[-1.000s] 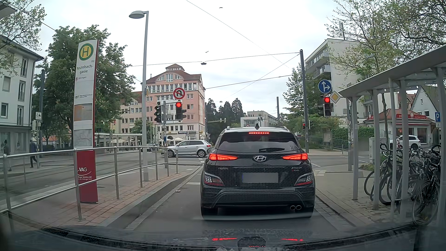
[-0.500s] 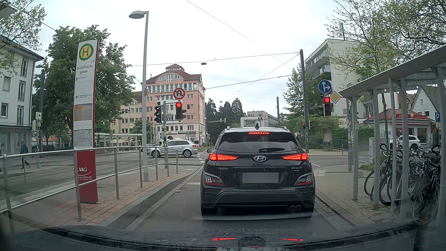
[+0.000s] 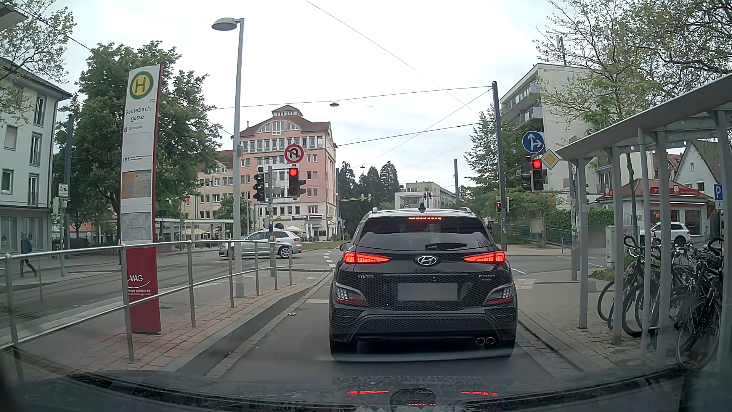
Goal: Follow the waypoints while adhering to traffic rules and regulations
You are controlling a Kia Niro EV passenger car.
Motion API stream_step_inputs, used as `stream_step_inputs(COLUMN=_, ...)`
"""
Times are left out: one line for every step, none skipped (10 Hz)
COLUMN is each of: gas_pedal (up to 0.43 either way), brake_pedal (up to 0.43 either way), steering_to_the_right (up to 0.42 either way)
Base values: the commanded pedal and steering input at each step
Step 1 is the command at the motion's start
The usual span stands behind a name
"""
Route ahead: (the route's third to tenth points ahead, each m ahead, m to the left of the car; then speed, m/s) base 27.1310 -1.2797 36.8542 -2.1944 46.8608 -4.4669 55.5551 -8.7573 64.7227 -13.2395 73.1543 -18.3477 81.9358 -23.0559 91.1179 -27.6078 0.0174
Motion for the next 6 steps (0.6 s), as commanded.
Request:
stream_step_inputs(gas_pedal=0.000, brake_pedal=0.165, steering_to_the_right=-0.002)
stream_step_inputs(gas_pedal=0.000, brake_pedal=0.171, steering_to_the_right=-0.002)
stream_step_inputs(gas_pedal=0.000, brake_pedal=0.171, steering_to_the_right=-0.002)
stream_step_inputs(gas_pedal=0.000, brake_pedal=0.171, steering_to_the_right=-0.002)
stream_step_inputs(gas_pedal=0.000, brake_pedal=0.171, steering_to_the_right=-0.002)
stream_step_inputs(gas_pedal=0.000, brake_pedal=0.171, steering_to_the_right=-0.002)
